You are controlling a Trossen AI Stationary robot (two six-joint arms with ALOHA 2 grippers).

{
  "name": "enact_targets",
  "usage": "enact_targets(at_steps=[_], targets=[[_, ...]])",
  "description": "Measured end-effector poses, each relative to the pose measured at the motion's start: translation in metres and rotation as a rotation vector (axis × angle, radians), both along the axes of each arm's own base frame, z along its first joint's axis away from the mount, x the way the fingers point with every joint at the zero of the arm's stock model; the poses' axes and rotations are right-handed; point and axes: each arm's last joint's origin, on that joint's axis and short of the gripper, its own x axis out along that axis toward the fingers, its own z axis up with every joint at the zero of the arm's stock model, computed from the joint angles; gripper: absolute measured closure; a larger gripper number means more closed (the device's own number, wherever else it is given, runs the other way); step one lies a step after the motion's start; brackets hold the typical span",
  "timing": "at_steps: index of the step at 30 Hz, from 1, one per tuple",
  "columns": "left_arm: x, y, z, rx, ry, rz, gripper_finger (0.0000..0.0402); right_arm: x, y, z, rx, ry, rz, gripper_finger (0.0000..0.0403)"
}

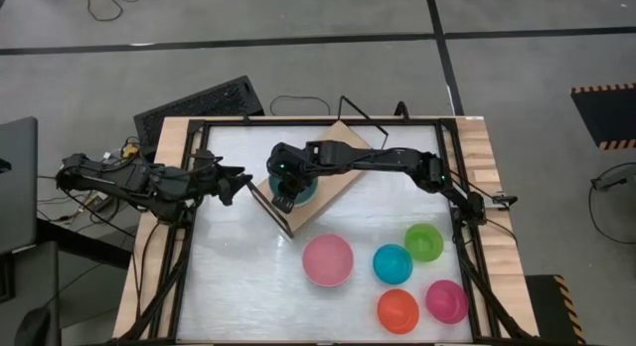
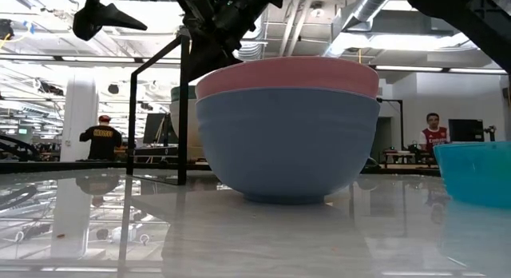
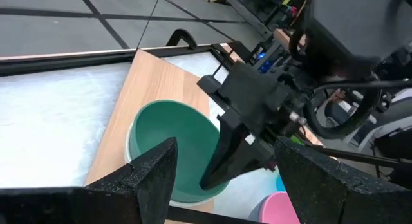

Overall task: Place and stack bowls onto a shelf
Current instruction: Stack the dark green bowl on top of the white bowl on the shelf, then stack the pink bowl on top of the dark green bowl on the shelf

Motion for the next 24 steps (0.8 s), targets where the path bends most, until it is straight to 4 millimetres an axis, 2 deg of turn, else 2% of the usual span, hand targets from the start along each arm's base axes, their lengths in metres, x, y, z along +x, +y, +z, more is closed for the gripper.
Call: enact_targets(at_steps=[4,6,11,15,18,20,24], targets=[[-0.001,0.0,0.006,-0.012,-0.061,-0.01,0.0157,0.002,0.0,0.003,0.0,-0.027,-0.007,0.0376],[-0.005,0.001,0.012,-0.008,-0.113,-0.027,0.0157,-0.002,0.0,0.012,0.0,-0.053,-0.02,0.0376],[-0.021,0.004,0.025,0.008,-0.226,-0.04,0.0157,-0.025,-0.006,0.064,-0.02,-0.169,-0.045,0.0376],[-0.039,0.008,0.032,0.014,-0.296,-0.036,0.0157,-0.047,-0.008,0.097,-0.022,-0.229,-0.058,0.0369],[-0.051,0.011,0.035,0.016,-0.338,-0.035,0.0157,-0.078,0.0,0.134,-0.022,-0.277,-0.051,0.0365],[-0.059,0.013,0.037,0.031,-0.359,-0.036,0.0157,-0.106,0.008,0.161,-0.02,-0.309,-0.038,0.0365],[-0.071,0.016,0.039,0.053,-0.393,-0.024,0.0157,-0.153,0.03,0.183,-0.04,-0.216,-0.102,0.0366]])
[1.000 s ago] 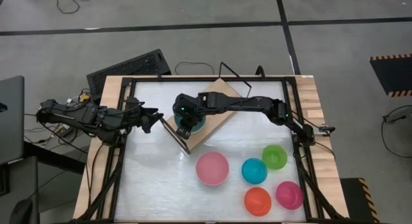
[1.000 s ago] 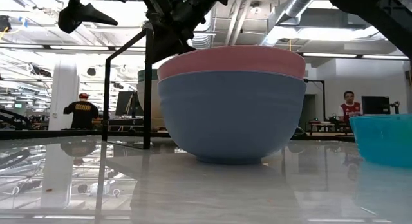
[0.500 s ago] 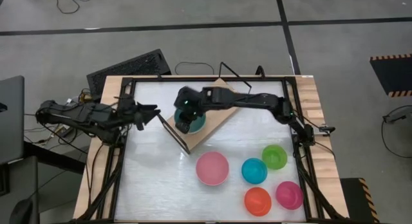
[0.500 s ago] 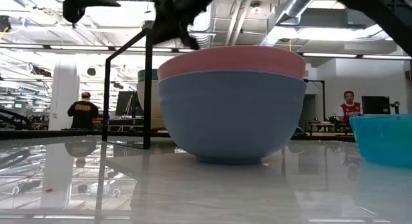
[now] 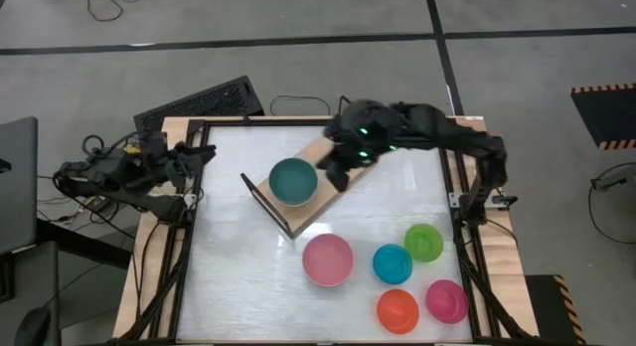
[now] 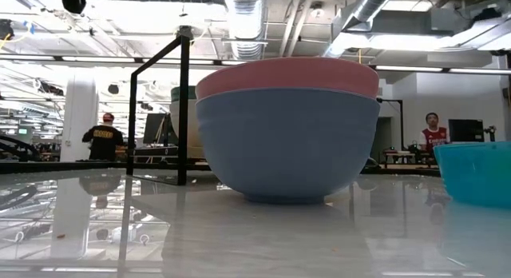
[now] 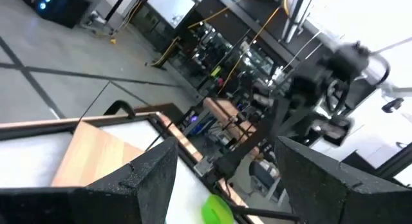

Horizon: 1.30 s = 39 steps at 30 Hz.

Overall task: Place and stack bowls onto a shelf
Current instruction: Stack the pink bowl on top of the dark green bowl on the shelf

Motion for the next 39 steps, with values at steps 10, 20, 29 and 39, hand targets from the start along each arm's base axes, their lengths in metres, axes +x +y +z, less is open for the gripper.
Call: enact_targets(at_steps=[10,20,29,39], targets=[[-0.011,0.002,-0.002,0.031,0.003,-0.033,0.0157,-0.065,0.075,-0.017,-0.103,0.246,-0.328,0.0359],[-0.011,0.003,-0.004,-0.044,-0.002,0.011,0.0157,-0.114,0.1,-0.045,-0.129,0.245,-0.284,0.0343],[-0.012,0.005,-0.005,-0.117,-0.029,0.099,0.0157,-0.162,0.08,-0.034,-0.222,-0.067,-0.154,0.0351],[-0.012,0.005,-0.024,-0.206,0.099,0.118,0.0157,-0.19,0.071,-0.053,-0.253,-0.642,0.151,0.0379]])
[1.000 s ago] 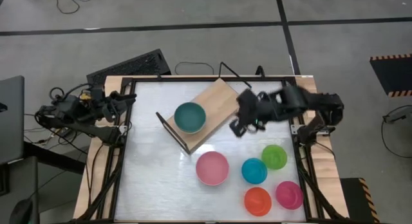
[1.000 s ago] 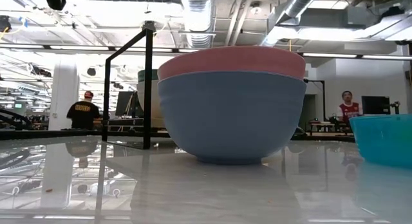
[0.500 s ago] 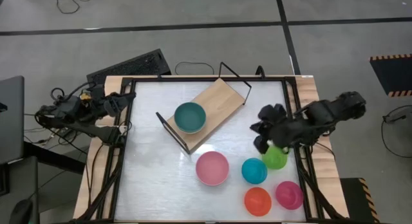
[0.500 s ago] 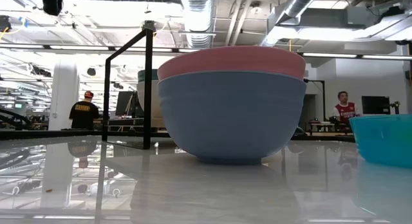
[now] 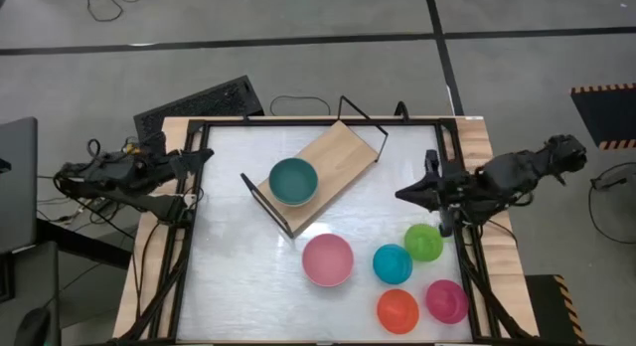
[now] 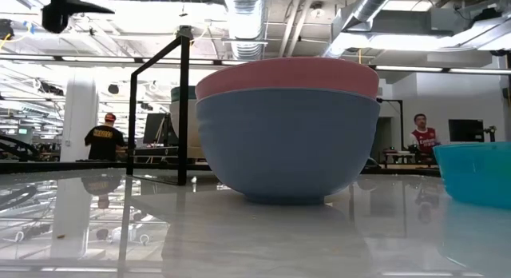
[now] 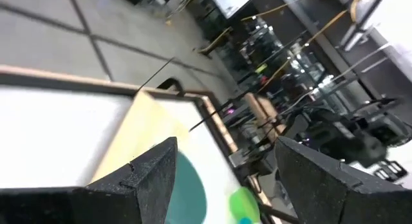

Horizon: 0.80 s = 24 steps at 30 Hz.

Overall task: Place and stack bowls onto a shelf
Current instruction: Stack the pink bowl on top of the dark green bowl on the shelf

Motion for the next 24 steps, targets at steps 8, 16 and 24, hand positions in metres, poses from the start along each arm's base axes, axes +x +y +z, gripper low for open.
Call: enact_targets(at_steps=[8,16,24], targets=[[-0.001,0.0,-0.004,-0.033,0.018,0.005,0.0157,-0.002,-0.013,-0.026,-0.005,-0.194,-0.018,0.035],[-0.002,0.002,-0.004,-0.001,0.029,0.072,0.0157,-0.012,-0.027,-0.025,0.082,-0.228,-0.083,0.0345],[-0.002,0.002,-0.004,0.013,0.037,0.087,0.0157,-0.011,-0.029,-0.026,0.085,-0.221,-0.099,0.0342]])
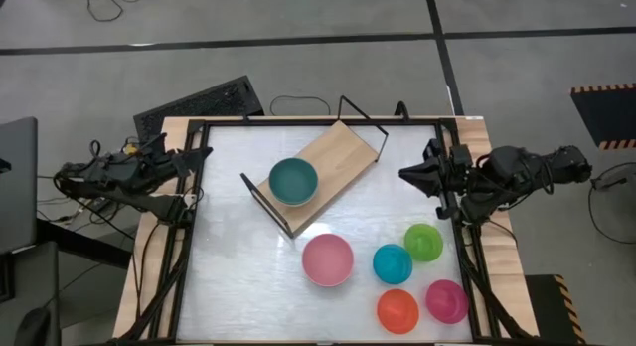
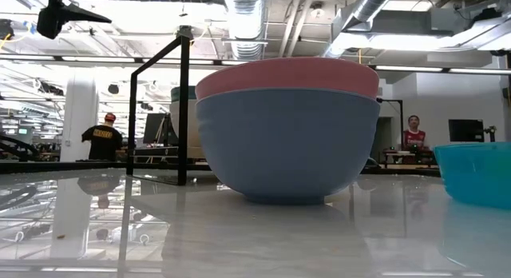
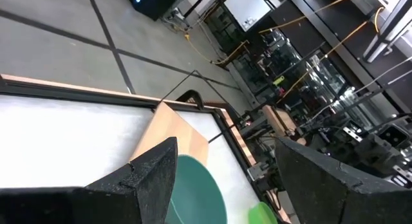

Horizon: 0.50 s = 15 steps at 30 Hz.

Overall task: Place and stack bowls onto a shelf
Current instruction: Stack the pink bowl on top of the dark green bowl on the shelf

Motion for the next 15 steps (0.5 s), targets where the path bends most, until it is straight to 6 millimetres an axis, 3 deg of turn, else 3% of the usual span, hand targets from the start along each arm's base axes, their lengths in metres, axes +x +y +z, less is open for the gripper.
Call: enact_targets(at_steps=[7,15], targets=[[0.0001,-0.0002,0.0,-0.002,-0.001,-0.007,0.0157,0.0017,0.0002,-0.0006,0.004,0.005,-0.003,0.0311],[0.0002,-0.0002,-0.0001,-0.008,-0.005,-0.007,0.0157,0.0027,0.0002,-0.0011,-0.013,0.01,-0.017,0.0236]])
